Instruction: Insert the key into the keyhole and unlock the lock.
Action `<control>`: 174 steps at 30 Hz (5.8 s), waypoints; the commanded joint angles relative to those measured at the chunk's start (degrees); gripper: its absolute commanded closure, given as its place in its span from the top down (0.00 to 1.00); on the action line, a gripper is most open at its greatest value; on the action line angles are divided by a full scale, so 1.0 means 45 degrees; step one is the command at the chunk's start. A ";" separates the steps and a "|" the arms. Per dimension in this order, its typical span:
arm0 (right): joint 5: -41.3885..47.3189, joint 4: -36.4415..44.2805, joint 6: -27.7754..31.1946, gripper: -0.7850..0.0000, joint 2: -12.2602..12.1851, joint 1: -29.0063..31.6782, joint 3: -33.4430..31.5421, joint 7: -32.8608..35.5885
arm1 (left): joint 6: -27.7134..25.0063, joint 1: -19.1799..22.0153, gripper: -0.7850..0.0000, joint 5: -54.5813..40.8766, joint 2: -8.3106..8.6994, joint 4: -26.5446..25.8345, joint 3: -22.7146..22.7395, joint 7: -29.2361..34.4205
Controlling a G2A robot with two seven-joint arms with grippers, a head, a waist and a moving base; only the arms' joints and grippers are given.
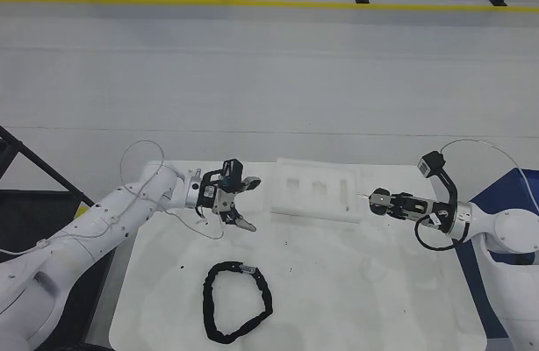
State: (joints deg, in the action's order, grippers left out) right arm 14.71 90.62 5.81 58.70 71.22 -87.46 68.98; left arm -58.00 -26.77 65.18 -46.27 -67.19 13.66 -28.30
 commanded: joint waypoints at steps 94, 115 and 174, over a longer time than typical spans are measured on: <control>0.0000 0.0000 0.0000 0.00 0.0000 0.0000 0.0000 0.0000 | 0.2822 -0.3137 0.41 0.9367 -0.0807 0.2007 -0.0299 -0.4848; 0.0000 0.0000 0.0000 0.00 0.0000 0.0000 0.0000 0.0000 | 0.2965 -0.3413 0.00 0.8361 -0.0506 0.1639 0.0194 -0.6962; -0.0063 0.4585 -0.2415 0.00 -0.0602 0.0829 -0.0265 0.1832 | 0.1213 -0.1172 0.00 0.4240 0.0588 -0.4412 0.2020 -0.3740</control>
State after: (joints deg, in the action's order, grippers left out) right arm 14.43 111.25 -5.06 55.99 74.96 -88.65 77.22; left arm -52.54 -32.04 84.27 -43.62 -87.04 22.75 -45.13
